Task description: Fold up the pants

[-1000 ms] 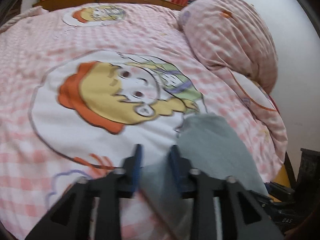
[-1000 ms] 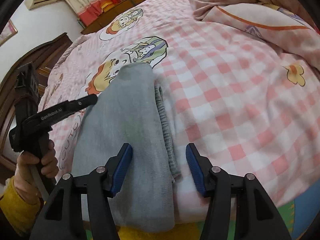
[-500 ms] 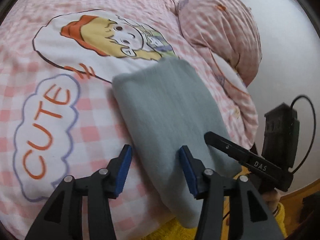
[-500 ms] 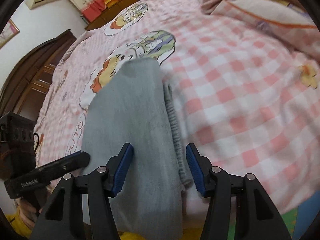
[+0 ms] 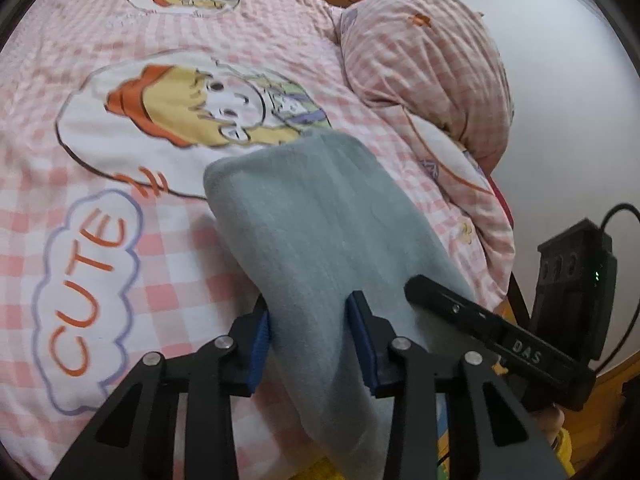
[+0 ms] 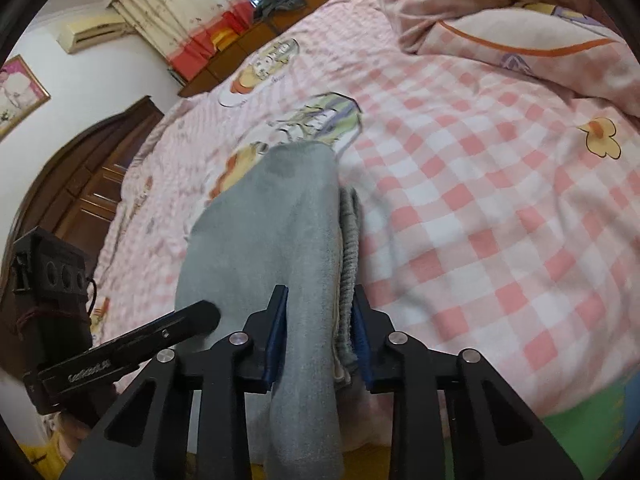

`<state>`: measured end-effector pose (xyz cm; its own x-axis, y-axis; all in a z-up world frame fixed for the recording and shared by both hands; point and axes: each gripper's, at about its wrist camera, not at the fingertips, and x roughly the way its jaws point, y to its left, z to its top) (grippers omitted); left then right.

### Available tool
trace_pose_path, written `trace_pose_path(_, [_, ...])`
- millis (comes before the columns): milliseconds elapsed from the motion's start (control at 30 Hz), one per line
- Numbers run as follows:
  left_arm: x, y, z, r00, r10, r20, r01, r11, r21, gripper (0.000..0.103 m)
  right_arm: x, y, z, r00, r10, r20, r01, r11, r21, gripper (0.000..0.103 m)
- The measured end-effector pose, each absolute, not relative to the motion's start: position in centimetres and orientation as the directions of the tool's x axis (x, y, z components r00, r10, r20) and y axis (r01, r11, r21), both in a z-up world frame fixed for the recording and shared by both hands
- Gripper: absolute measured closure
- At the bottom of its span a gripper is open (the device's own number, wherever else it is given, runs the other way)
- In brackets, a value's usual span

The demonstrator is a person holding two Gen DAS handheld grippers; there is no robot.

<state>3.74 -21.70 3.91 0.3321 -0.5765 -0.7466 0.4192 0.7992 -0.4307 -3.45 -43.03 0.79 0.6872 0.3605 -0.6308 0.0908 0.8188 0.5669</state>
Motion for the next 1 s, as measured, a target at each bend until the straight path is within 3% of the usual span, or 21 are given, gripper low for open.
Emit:
trace_pose_path(567, [1.4, -10.1, 10.8, 0.493, -0.524, -0.694, 0.355, 0.85, -0.389, 0.066, -2.6, -31.8, 6.5, 0.704, 0.459, -0.542, -0.106, 0.822, 0.559, 0.073])
trace_pose_path(1000, [4.5, 2.1, 8.9, 0.541, -0.444, -0.714, 0.238, 0.895, -0.376, 0.066, 1.4, -20.0, 5.5, 0.642, 0.504, -0.578, -0.213, 0.841, 0.498, 0.073])
